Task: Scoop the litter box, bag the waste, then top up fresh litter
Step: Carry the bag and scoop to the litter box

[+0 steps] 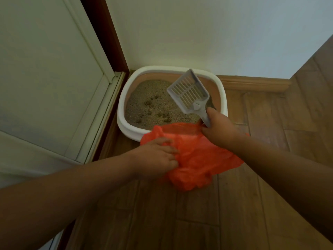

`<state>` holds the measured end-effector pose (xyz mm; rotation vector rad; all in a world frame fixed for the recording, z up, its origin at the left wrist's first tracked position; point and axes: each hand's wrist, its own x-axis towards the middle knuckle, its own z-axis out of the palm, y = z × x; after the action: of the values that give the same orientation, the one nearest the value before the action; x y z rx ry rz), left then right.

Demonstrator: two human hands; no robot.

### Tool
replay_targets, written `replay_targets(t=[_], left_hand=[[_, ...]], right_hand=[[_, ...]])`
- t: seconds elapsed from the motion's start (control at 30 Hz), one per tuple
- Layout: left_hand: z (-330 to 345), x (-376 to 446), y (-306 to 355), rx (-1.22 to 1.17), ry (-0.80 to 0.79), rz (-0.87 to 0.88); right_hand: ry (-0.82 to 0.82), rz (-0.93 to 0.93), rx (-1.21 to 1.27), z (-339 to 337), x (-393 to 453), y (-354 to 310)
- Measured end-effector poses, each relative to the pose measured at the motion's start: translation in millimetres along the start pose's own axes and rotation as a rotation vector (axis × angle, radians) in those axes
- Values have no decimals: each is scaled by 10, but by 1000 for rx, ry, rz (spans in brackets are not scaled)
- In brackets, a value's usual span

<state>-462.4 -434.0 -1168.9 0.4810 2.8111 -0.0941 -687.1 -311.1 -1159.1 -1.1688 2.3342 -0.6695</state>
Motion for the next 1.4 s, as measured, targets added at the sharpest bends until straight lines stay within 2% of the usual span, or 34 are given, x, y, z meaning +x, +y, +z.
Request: replay_targets(t=[0.1, 0.23, 0.3, 0.33, 0.4, 0.5, 0.53, 0.6, 0.67, 0.73, 0.83, 1.07, 1.27, 1.33, 1.4], left_hand=[[-64, 18, 112, -70, -41, 181], [-129, 13, 391, -254, -286, 293], [-121, 11, 541, -357, -345, 270], [-125, 12, 561, -412, -355, 206], [-185, 0, 525, -466, -271, 62], [-242, -10, 333, -381, 84, -111], [-208, -8, 255, -309, 152, -214], [-118, -11, 134, -223, 125, -428], [-14, 10, 73, -276, 34, -537], [46, 24, 40, -406, -19, -575], [111, 26, 38, -603, 2, -601], [44, 101, -58, -731, 137, -537], [10, 147, -85, -712, 219, -623], [9, 139, -68, -737, 233, -633], [39, 116, -65, -747, 213, -635]], right_hand=[[56, -1, 25, -58, 0, 9], [96, -8, 41, -95, 11, -6], [87, -32, 23, -68, -2, -26], [68, -48, 7, -46, -14, -36], [1, -76, -21, 8, -49, -43], [-75, -108, -49, 72, -99, -23], [-81, -108, -49, 80, -114, -21], [-77, -102, -42, 81, -126, -23], [-73, -99, -36, 78, -126, -17], [-74, -98, -23, 70, -132, -10], [-81, -98, -16, 62, -144, 10], [-66, -81, -9, 59, -144, 45], [70, -189, -135, 45, -221, 12], [13, -152, -27, 51, -310, -7], [-120, -115, 101, 85, -405, 22]])
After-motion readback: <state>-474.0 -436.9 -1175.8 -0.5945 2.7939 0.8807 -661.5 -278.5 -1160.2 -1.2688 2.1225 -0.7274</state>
